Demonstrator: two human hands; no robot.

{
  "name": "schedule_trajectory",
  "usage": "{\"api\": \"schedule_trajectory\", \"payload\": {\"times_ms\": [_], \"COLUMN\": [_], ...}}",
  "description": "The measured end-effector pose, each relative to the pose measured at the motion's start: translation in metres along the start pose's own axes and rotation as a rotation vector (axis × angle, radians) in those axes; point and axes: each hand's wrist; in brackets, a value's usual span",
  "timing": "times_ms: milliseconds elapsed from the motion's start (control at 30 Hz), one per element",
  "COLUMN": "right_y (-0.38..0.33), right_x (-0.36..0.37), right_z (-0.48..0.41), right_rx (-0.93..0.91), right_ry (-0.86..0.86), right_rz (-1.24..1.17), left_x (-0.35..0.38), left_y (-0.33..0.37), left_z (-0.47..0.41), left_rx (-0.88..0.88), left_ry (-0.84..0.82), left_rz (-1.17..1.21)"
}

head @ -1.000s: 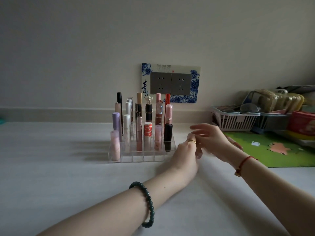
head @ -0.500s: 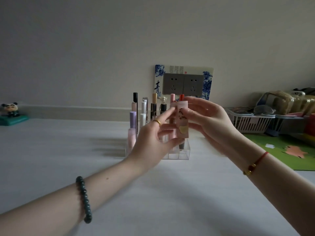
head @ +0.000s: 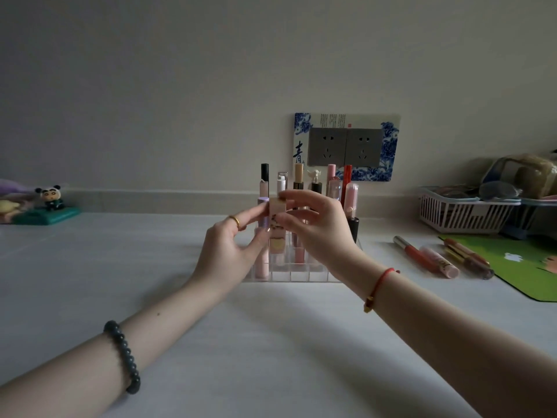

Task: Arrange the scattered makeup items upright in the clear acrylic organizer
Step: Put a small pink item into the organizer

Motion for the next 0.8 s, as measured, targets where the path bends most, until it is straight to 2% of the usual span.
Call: {"api": "schedule_trajectory", "payload": {"times_ms": [800], "right_y": [0.018], "right_x": [0.0], "right_z": [0.007], "right_rx": [-0.081], "right_ry": [0.051], "right_rz": [0.225], "left_x": [-0.004], "left_y": [-0.01], "left_z": [0.008], "left_rx": [0.029], "left_ry": [-0.059], "left_rz": [-0.014]}}
Point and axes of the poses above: each hand's wrist, its own z-axis away from the middle knuckle, its own x-axis out of the palm, y = z × x, and after that the axes turned 14 degrees about y, right-handed
